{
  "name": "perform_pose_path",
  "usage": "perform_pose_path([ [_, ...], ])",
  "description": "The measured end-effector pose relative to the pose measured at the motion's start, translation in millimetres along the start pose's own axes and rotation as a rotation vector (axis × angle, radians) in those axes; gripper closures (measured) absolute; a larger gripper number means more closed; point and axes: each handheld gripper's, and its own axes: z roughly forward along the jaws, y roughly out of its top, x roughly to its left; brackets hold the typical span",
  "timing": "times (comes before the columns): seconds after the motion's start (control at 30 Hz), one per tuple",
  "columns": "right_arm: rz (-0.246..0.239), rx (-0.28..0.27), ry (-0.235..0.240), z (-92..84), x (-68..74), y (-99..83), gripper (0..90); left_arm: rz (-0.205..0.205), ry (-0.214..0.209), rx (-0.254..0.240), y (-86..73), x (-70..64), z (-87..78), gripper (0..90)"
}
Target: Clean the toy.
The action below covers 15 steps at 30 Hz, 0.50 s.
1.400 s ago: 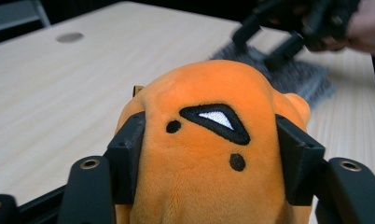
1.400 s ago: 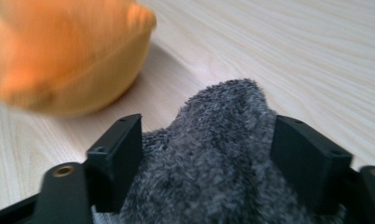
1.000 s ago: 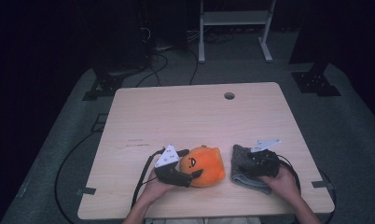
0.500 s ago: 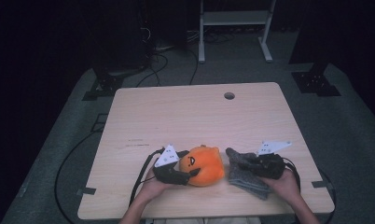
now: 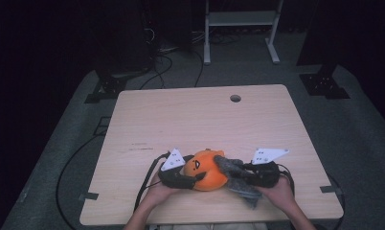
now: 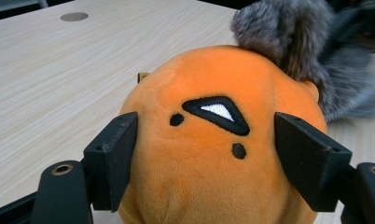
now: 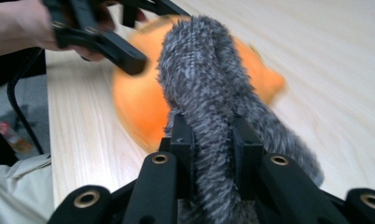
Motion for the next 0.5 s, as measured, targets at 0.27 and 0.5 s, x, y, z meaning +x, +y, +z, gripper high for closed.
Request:
perform_pose_path([
  [0.27,-0.052,0.008,0.115,0.6,15.4,1.8,75.1,0.034,0.018,0.016,0.8,-5.3,2.3,23.8],
  [0.5,0.075,0.017,0.063,0.1,-11.5,-6.9,60.0,0.03,0.008,0.009,0.6,-5.4,4.4,23.4],
])
